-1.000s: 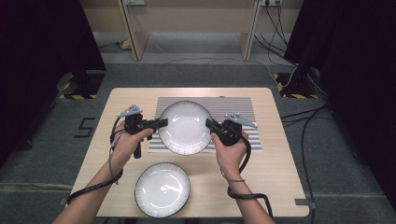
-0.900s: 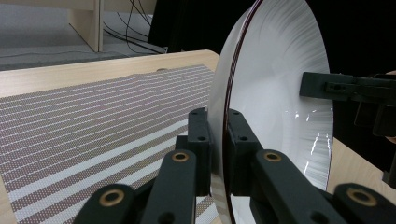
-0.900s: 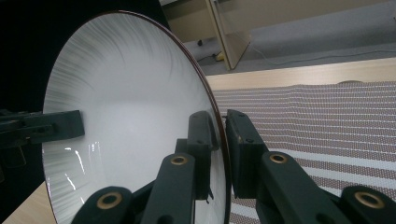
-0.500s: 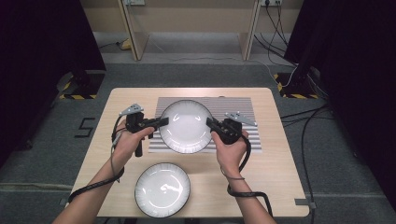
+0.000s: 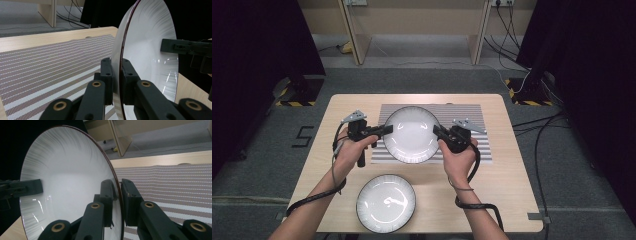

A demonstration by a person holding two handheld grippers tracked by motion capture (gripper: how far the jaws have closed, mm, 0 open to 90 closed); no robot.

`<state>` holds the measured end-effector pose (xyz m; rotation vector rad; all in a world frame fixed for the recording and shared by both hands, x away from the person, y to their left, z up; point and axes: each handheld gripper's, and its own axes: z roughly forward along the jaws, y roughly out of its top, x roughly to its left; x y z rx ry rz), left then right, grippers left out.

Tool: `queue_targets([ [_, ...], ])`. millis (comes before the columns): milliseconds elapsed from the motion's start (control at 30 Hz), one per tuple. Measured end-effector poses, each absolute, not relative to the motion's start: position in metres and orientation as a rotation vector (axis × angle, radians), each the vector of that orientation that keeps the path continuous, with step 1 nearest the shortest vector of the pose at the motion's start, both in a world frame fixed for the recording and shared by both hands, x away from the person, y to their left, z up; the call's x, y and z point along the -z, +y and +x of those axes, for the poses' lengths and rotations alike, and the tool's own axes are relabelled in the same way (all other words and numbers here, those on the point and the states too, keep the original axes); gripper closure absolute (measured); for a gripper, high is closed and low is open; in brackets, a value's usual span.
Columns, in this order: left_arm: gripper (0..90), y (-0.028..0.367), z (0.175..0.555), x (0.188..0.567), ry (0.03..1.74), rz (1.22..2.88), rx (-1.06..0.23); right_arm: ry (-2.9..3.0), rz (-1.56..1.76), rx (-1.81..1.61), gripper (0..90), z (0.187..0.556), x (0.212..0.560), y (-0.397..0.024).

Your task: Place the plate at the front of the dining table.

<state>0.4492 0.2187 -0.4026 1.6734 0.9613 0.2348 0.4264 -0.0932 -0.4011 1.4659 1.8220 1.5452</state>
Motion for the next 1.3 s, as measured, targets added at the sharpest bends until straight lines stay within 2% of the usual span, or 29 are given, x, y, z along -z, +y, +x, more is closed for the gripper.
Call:
queue_targets([
  [1300, 82.2, 0.213, 0.475, 0.409, 0.984, 1.677, -0.223, 1.817, 1.484, -1.495, 80.3, 0.449, 0.405, -0.095],
])
